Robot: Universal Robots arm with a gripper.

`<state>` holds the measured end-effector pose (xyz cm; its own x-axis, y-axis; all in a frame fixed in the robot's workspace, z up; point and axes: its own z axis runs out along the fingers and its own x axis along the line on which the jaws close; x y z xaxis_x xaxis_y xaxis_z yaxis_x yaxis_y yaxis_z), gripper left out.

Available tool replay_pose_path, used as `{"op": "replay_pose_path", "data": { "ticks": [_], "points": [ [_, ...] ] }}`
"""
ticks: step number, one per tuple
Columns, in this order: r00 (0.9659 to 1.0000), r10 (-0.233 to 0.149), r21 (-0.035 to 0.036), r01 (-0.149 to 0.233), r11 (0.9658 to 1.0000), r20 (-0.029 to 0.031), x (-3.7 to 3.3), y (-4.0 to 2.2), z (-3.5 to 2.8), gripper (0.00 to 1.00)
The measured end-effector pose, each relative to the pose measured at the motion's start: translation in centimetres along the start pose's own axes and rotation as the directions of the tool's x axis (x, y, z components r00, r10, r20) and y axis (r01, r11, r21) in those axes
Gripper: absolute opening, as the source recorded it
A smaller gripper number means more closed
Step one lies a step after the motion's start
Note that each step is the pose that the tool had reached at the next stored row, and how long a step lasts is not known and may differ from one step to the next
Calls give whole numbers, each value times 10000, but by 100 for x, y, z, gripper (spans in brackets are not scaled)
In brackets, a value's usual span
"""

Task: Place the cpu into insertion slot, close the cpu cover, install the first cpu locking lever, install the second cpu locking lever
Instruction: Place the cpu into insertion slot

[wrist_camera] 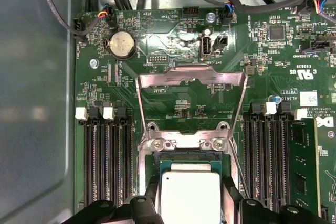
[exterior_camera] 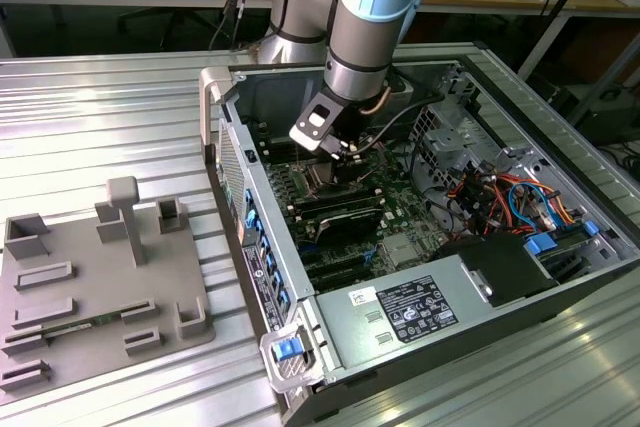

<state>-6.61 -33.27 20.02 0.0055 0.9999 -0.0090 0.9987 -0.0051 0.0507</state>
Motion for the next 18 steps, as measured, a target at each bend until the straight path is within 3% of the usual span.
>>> {"op": "replay_pose_path", "data": {
  "ticks": [3,18],
  "points": [
    [9998,-175,3,175,9998,-9,0,0,4,55],
    [9999,-110,17,110,9999,0,-4,19,40,55]
  ]
}}
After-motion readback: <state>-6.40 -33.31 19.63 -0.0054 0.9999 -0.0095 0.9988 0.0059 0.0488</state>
